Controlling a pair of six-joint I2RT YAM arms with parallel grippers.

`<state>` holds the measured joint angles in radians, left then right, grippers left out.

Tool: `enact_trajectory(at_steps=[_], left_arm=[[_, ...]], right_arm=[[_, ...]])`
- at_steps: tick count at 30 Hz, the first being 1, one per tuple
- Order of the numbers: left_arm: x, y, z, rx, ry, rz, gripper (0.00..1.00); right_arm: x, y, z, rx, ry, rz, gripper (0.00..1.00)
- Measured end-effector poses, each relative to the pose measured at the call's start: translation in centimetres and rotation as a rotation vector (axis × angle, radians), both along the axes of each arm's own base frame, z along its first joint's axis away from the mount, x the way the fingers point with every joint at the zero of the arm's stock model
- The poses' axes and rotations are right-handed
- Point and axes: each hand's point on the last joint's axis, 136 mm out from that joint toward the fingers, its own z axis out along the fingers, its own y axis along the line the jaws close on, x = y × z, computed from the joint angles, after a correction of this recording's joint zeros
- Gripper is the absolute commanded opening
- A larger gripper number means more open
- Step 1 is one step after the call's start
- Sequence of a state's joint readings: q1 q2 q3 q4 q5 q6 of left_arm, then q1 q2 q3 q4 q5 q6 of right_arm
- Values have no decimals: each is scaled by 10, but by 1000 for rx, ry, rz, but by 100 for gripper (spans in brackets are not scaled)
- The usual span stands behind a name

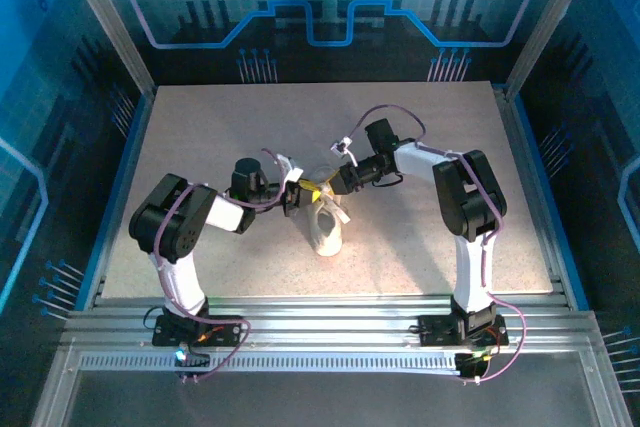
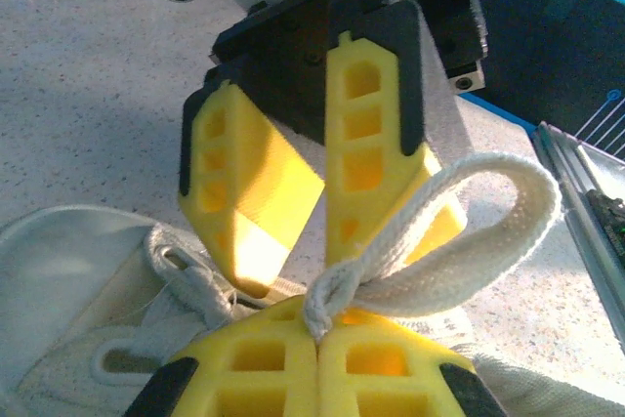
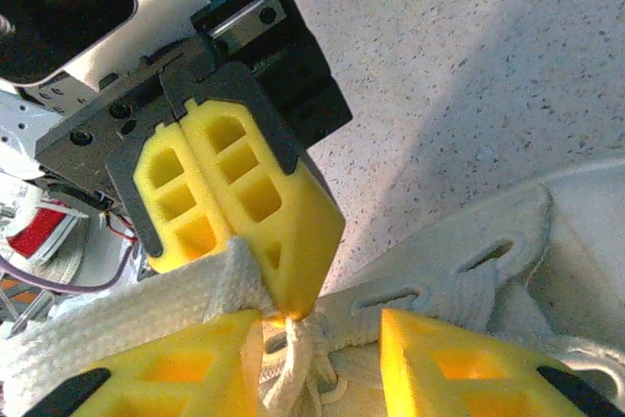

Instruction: Tie the shoes

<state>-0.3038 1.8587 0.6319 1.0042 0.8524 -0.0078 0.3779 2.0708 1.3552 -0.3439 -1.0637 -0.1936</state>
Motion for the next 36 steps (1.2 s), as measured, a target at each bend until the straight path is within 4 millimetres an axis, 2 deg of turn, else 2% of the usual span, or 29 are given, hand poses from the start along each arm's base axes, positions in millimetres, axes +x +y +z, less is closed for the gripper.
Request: enact_trajectory(at_steps=[7,12,15,22,31,36], left_arm=[[1,-2,-2,7,2,11,0],[3,-3,3,-10,-1,22,0],[6,-2,3,-20,9,35,0],[6,-3,3,-27,13,39,0],[0,-4,5,-9,39,34,0],[-2,-3,0,9,80,46,0]], right_arm=[[-6,1,-9,-17,24,22,32],[-6,1,-10,-24,23,21,24],[-5,2,-10,-22,21,16,14],[-6,-1,-14,-28,-5,-22,6],[-8,-9,-8,-43,-73,-129,3],[-8,-10,-12,-47,-70,-149,2]])
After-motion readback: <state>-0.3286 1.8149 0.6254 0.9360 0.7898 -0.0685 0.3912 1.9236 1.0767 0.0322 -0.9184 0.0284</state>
